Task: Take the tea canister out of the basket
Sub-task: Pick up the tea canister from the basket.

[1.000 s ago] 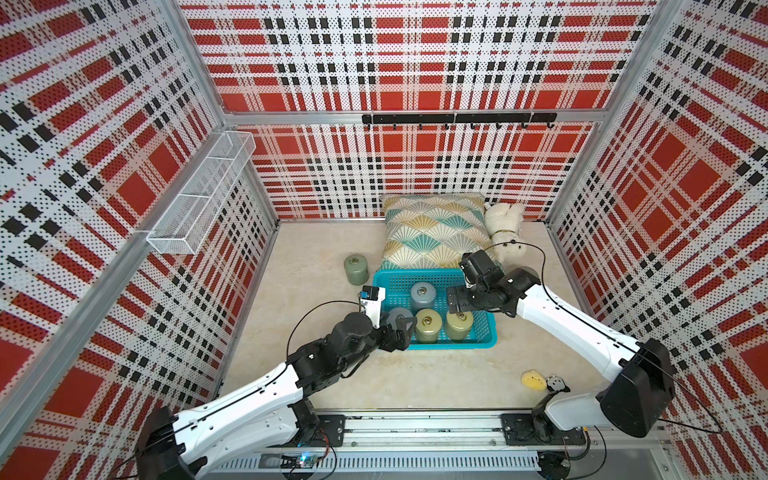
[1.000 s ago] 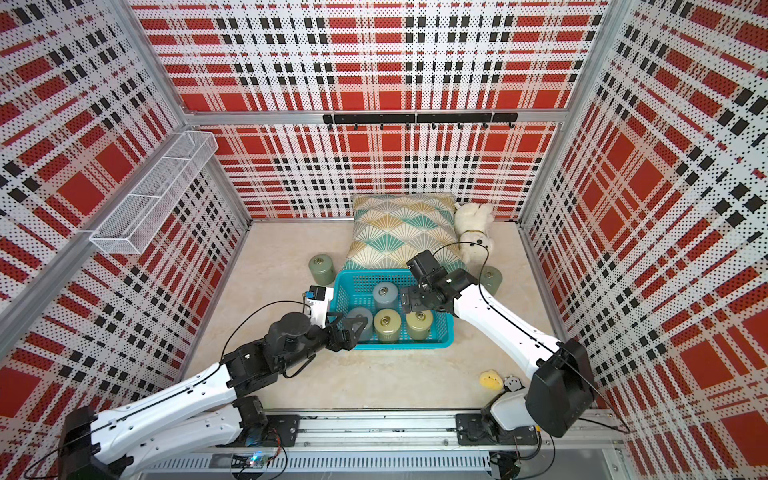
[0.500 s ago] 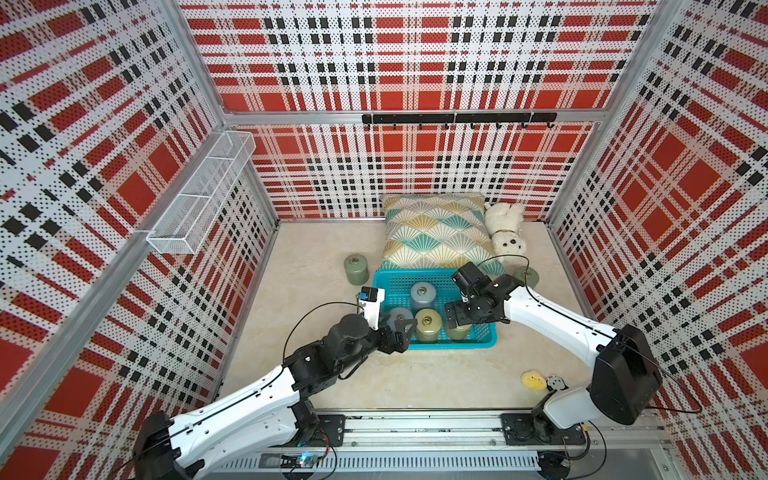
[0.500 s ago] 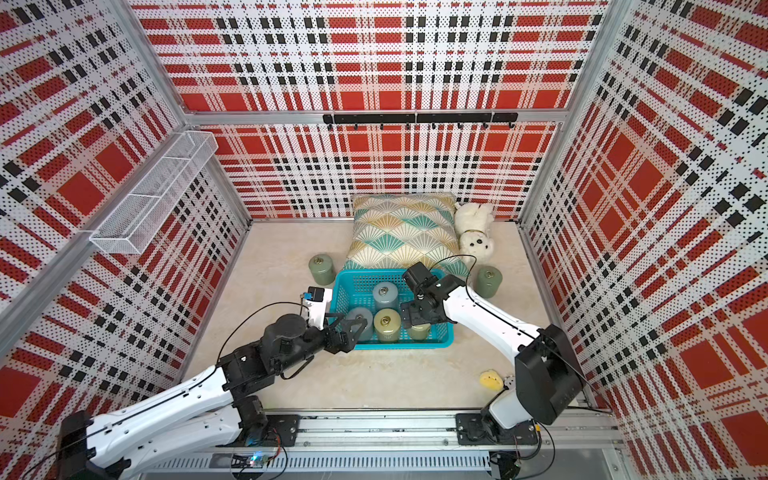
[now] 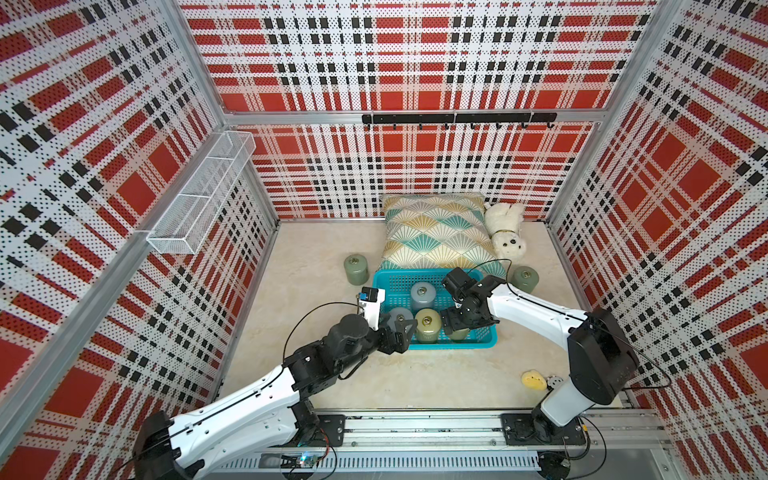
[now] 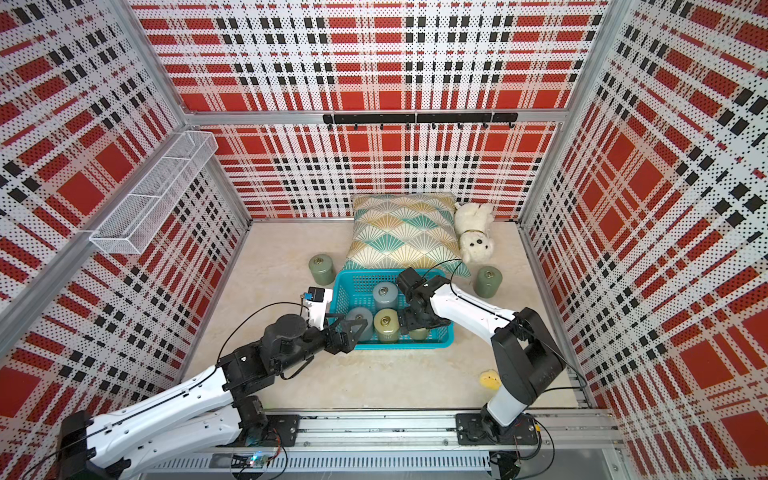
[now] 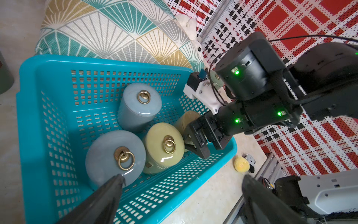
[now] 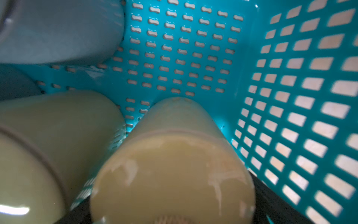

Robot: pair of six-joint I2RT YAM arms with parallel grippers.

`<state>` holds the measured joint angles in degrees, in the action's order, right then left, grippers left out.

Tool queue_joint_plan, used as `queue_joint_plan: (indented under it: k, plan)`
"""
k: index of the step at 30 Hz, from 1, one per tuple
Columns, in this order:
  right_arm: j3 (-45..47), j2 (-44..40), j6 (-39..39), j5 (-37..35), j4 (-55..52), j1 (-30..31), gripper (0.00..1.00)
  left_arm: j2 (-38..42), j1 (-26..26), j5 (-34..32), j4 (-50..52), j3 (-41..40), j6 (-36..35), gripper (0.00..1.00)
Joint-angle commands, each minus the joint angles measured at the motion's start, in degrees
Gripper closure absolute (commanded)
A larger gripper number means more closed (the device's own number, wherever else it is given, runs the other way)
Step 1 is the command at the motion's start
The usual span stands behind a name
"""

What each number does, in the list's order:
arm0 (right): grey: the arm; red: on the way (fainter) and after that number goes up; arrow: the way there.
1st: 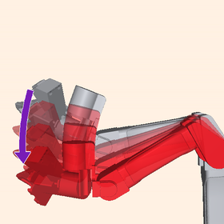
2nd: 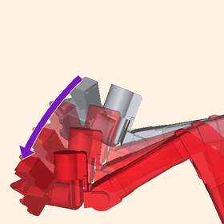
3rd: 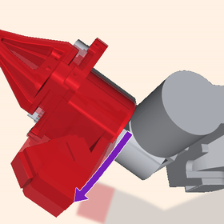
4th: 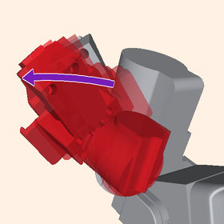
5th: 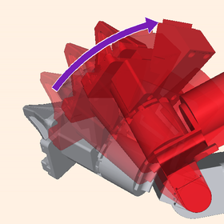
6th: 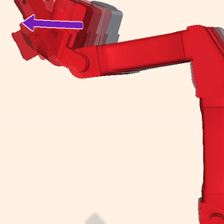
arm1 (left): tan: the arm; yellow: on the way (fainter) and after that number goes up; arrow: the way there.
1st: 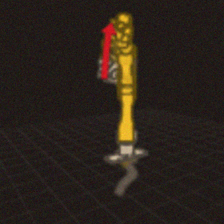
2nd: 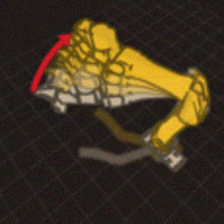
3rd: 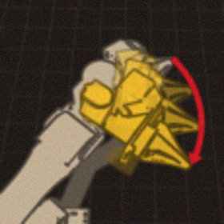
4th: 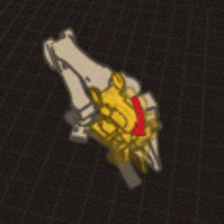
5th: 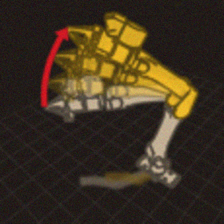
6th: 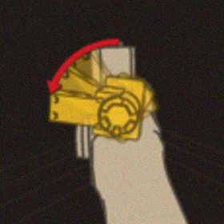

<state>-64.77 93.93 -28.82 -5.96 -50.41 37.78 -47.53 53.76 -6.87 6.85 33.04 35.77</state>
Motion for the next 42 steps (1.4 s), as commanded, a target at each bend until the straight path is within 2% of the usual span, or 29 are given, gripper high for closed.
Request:
queue_joint_plan:
  k: [1,10,14,20,33,36,42]
  plan:
    - [-1.83,1.68,0.63,-1.38,0.84,0.36,0.02,0.62,0.34,-0.10,-0.88,-0.78,-0.52,0.01]
    - [-2.28,3.97,0.53,-0.82,2.40,0.37,0.12,0.51,0.38,-0.32,-0.88,-0.78,-0.71,0.01]
    - [-2.80,3.93,0.03,-0.38,2.23,0.39,0.32,0.38,0.38,-0.33,-0.88,-0.61,-0.76,0.01]
    - [-5.10,0.25,-0.68,-1.05,-0.17,0.45,0.43,0.80,0.42,-0.61,-0.88,-0.78,-0.79,0.01]
    - [-15.01,-8.10,-1.11,-5.08,-8.89,-1.29,0.43,1.86,0.55,-0.59,-0.96,-1.04,-0.79,0.01]
    - [-15.78,-10.36,-0.85,-4.84,-9.94,-4.72,0.43,2.44,0.73,-0.61,-0.96,-1.28,-0.70,0.01]
    - [-15.16,-15.27,1.32,-3.27,-10.19,-15.36,0.42,3.38,1.33,-1.15,-0.96,-1.60,-0.60,0.01]
